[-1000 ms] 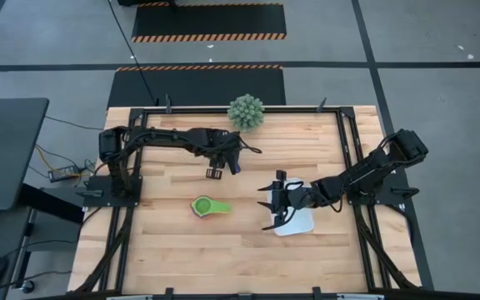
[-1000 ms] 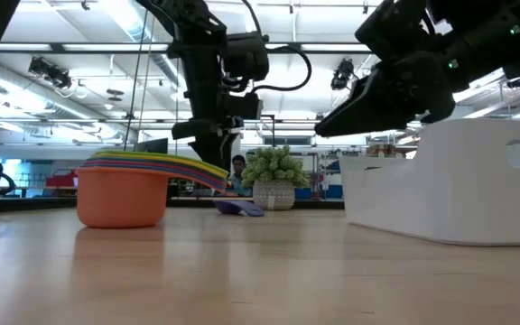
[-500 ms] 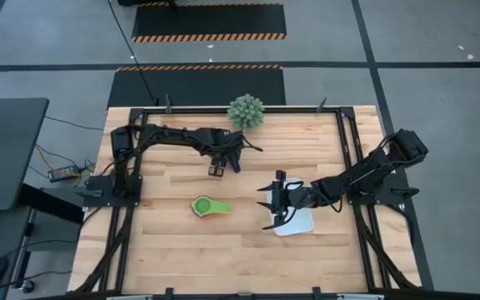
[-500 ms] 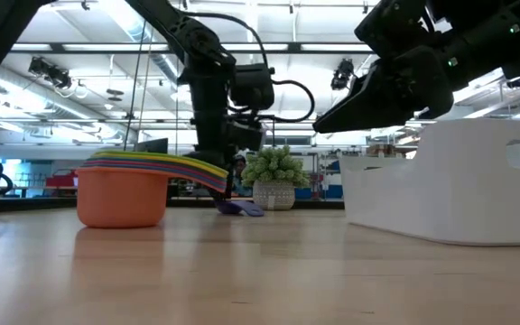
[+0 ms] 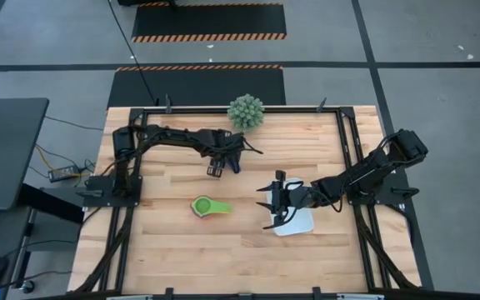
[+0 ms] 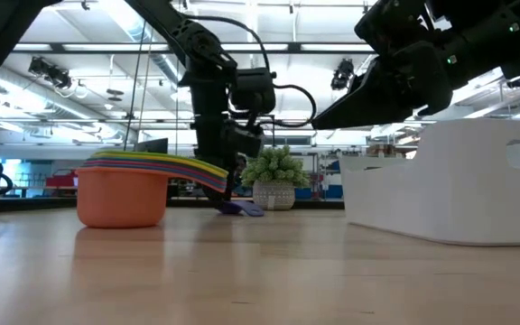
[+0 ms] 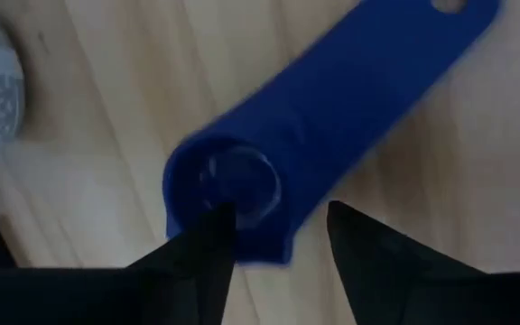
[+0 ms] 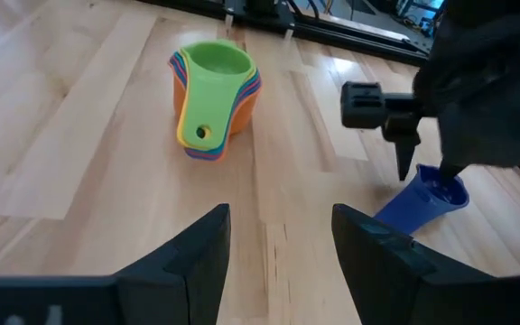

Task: Nest measuring cups in basket
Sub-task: Stack the dark blue measuring cup into the green measuring

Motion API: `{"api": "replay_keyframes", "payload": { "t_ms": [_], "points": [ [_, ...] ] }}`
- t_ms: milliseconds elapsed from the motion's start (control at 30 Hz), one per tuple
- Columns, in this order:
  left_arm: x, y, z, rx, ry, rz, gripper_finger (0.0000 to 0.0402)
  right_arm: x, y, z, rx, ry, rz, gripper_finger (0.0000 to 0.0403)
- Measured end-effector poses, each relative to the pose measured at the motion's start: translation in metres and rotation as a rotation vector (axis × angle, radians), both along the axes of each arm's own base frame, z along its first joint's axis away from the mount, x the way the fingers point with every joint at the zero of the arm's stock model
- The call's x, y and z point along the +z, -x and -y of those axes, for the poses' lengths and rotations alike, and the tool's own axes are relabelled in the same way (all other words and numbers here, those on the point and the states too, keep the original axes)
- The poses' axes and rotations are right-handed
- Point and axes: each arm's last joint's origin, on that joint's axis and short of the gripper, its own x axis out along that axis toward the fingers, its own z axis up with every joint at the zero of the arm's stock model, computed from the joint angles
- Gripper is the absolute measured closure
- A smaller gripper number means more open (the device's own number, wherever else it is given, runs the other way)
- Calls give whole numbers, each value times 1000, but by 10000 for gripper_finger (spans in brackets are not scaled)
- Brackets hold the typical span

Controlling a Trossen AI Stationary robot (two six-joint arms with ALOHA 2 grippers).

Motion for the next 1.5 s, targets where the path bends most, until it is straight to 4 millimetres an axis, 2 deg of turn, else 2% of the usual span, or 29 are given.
{"api": "replay_keyframes", "payload": {
  "t_ms": [200,733,967,1100,1233,1500],
  "points": [
    [-12,-4,4,-22,-62,-51,255,0,0,0,-1,-6,-1,201],
    [-10,-2,12,7,-38,-47,384,0,0,-1,14,-16,4,201],
    [-7,1,14,50,-18,-59,388,1,-1,-1,14,-18,10,201],
    [1,4,17,67,-10,-44,388,1,-1,-1,14,-18,11,201],
    [23,9,25,97,-7,-7,388,1,0,-1,4,-13,13,201],
    [67,25,61,258,138,39,388,1,0,0,-2,-1,12,201]
  ]
}}
